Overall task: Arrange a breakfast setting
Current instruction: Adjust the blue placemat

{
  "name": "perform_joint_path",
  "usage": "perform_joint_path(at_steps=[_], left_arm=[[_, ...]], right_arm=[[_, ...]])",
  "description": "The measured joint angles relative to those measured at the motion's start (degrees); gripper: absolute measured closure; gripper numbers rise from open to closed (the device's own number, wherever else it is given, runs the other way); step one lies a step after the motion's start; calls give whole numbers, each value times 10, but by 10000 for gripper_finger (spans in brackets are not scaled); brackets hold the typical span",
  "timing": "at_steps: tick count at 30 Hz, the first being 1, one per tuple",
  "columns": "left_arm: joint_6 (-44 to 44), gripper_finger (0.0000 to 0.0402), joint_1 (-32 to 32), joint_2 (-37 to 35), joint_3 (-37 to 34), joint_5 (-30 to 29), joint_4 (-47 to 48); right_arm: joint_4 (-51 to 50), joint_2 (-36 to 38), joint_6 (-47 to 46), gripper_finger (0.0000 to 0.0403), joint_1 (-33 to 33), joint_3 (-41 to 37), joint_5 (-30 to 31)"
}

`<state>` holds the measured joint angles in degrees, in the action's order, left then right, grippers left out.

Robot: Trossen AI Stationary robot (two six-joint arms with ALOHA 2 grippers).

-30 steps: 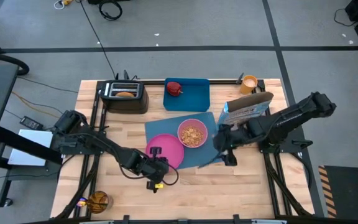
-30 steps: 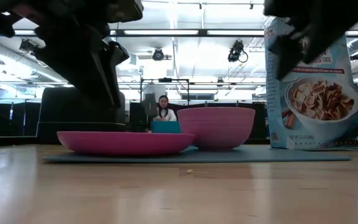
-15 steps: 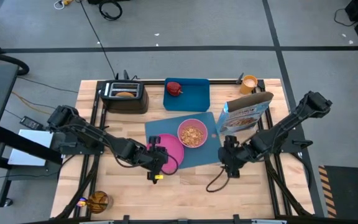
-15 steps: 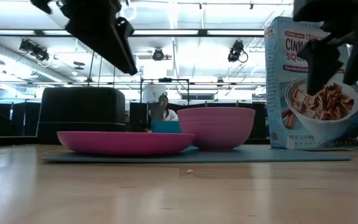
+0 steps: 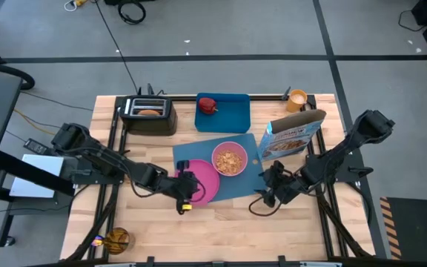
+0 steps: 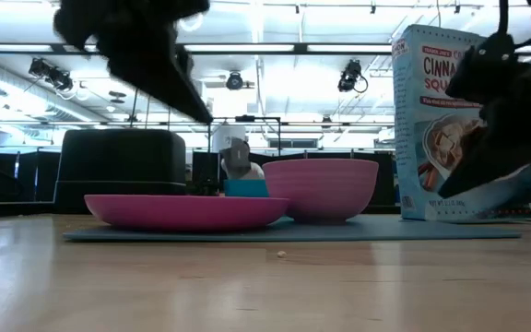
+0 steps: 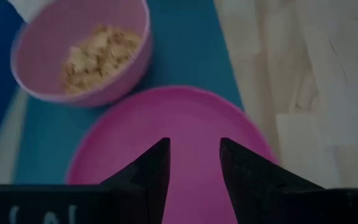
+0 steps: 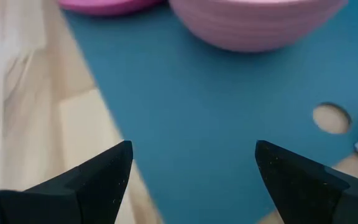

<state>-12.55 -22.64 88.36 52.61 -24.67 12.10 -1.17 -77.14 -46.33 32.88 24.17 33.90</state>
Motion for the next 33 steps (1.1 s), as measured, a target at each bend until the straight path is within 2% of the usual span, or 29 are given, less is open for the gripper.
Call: perform_joint_path(at_steps=[3, 7, 14, 19, 23, 29, 33], left_arm=[[10, 253, 18, -6, -41, 4, -75], [17, 253, 38, -12, -68, 4, -100], [39, 253, 64, -47, -73, 7, -70], [34, 253, 94, -93, -73, -6, -8], [52, 253, 134, -102, -73, -7, -11], [89, 253, 208, -49, -73, 0, -36], [110, 253, 238, 6, -73, 17, -88]], right_arm=[[6, -31, -7, 55, -2, -5, 23], [38, -86, -19, 55, -10, -3, 21], [71, -141, -63, 55, 3, 20, 8], [59, -133, -65, 55, 19, 42, -32], [51, -126, -63, 55, 23, 51, -67], [20, -91, -14, 55, 21, 49, -46], [-23, -74, -1, 55, 7, 49, -25]])
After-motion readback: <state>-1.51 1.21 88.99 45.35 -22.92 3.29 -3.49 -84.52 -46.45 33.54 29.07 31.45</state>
